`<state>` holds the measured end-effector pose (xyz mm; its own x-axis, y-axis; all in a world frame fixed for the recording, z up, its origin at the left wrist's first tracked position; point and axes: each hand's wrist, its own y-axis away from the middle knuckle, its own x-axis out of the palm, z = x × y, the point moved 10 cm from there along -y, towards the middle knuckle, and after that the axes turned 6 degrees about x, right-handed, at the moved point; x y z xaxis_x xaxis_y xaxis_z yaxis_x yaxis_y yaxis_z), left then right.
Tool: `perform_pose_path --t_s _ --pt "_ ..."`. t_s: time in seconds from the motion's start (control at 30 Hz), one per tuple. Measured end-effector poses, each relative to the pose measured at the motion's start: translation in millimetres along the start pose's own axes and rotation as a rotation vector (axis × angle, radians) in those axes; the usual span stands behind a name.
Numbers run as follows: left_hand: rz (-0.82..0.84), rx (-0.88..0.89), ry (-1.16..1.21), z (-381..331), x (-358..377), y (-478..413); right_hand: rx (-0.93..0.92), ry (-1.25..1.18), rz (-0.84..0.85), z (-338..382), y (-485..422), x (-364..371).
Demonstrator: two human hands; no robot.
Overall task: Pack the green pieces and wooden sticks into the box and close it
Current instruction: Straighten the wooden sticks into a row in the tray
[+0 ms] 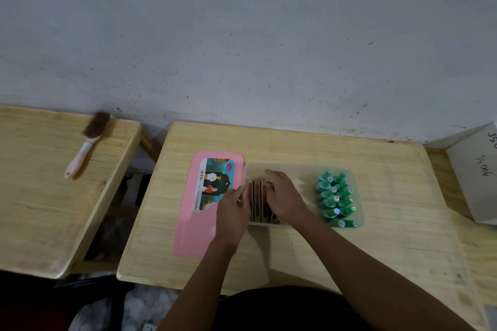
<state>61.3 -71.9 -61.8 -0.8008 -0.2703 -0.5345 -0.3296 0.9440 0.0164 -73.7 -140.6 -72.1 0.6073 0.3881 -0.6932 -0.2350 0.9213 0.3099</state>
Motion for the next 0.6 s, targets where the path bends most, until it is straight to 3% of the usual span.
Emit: perform_pose_path --t_s 0.4,0.6 --pt "-0.002 -0.028 0.018 3 0 0 0.050 -0.215 0.084 -11 5 1" --pt "-0.015 0.027 -0.017 -1 -1 -1 0.242 -0.178 0.026 -40 4 -4"
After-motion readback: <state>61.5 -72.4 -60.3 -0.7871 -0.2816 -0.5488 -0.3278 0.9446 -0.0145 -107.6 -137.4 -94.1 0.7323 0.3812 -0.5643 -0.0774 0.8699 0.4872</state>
